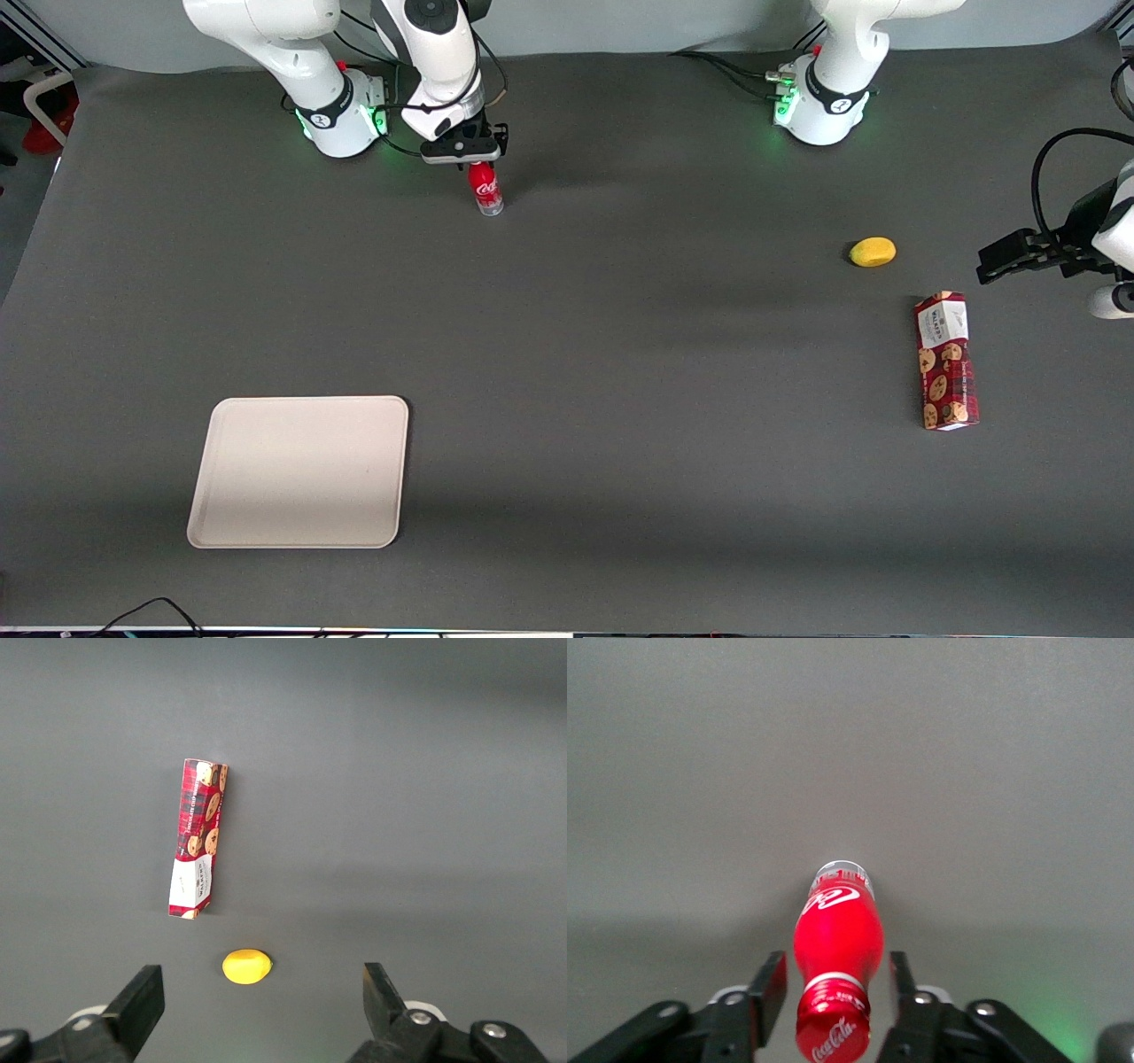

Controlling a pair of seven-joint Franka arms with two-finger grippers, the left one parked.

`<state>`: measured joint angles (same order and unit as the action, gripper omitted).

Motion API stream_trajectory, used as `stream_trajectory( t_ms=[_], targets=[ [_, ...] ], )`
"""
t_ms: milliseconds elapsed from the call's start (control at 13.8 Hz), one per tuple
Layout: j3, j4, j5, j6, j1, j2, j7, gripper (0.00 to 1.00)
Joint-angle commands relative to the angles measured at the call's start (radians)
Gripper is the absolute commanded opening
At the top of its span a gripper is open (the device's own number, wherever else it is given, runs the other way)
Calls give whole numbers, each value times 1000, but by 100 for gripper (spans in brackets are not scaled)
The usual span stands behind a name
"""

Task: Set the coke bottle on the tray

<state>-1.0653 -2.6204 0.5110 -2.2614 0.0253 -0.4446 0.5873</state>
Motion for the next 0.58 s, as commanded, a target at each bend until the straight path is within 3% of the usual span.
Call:
stream_trajectory(
  t_ms=[0, 218, 509],
  targets=[
    [4, -9, 47, -13, -12, -8, -14, 21],
    [8, -7, 84, -13, -12, -6, -43, 6],
    [66, 40, 89, 101, 1, -19, -115, 0]
  ],
)
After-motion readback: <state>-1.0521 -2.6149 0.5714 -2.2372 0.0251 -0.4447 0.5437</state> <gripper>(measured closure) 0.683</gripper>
